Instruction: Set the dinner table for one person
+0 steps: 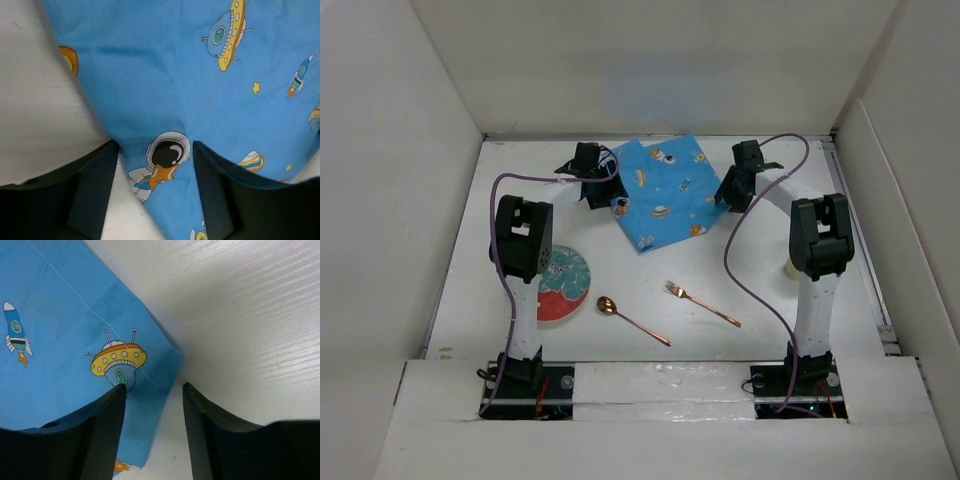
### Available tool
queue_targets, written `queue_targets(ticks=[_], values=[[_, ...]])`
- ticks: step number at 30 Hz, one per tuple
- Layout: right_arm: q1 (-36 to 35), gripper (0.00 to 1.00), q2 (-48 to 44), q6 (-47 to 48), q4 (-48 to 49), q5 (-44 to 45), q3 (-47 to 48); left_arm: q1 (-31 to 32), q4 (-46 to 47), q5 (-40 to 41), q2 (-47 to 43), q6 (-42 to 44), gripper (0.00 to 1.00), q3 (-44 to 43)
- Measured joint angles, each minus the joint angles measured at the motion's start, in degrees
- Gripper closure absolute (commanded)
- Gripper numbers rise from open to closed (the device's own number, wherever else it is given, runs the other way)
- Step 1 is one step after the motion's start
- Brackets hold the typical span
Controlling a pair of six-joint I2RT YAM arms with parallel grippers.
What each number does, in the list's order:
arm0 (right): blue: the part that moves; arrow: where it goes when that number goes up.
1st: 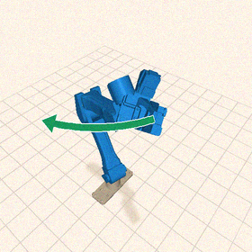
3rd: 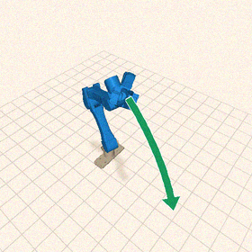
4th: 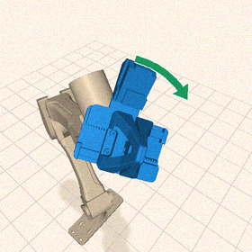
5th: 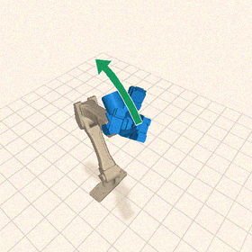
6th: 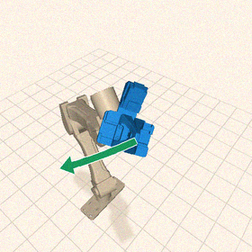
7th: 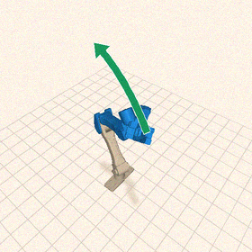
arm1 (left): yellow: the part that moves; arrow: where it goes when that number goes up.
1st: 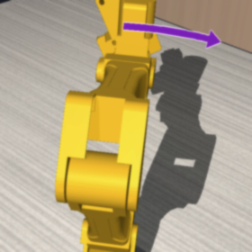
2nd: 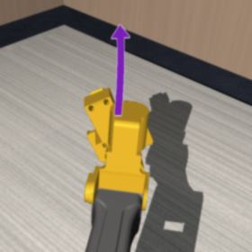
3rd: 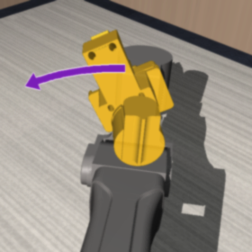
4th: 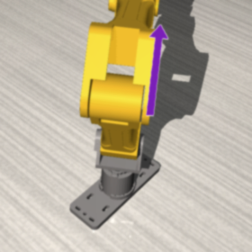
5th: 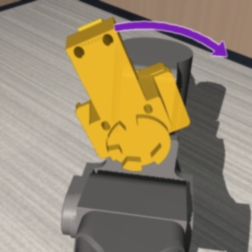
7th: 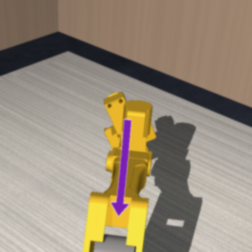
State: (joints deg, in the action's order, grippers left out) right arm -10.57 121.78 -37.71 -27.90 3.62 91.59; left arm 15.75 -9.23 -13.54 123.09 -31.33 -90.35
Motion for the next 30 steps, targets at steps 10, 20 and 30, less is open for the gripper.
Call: queue_targets(ticks=[10,20,30], values=[[0.0,1.0,0.2,1.5,-1.7,-0.3,0.5,-0.1,-1.0,1.4,1.2,-0.3,1.0,0.0],[-3.5,1.0,-4.3,5.5,-0.9,-6.9,8.5,-3.3,-11.7,5.4,1.6,3.8,1.0,-26.3],[-6.0,1.0,-19.8,7.3,2.4,-11.0,18.3,-5.3,-15.7,9.8,-8.6,11.9,0.31,-47.5]])
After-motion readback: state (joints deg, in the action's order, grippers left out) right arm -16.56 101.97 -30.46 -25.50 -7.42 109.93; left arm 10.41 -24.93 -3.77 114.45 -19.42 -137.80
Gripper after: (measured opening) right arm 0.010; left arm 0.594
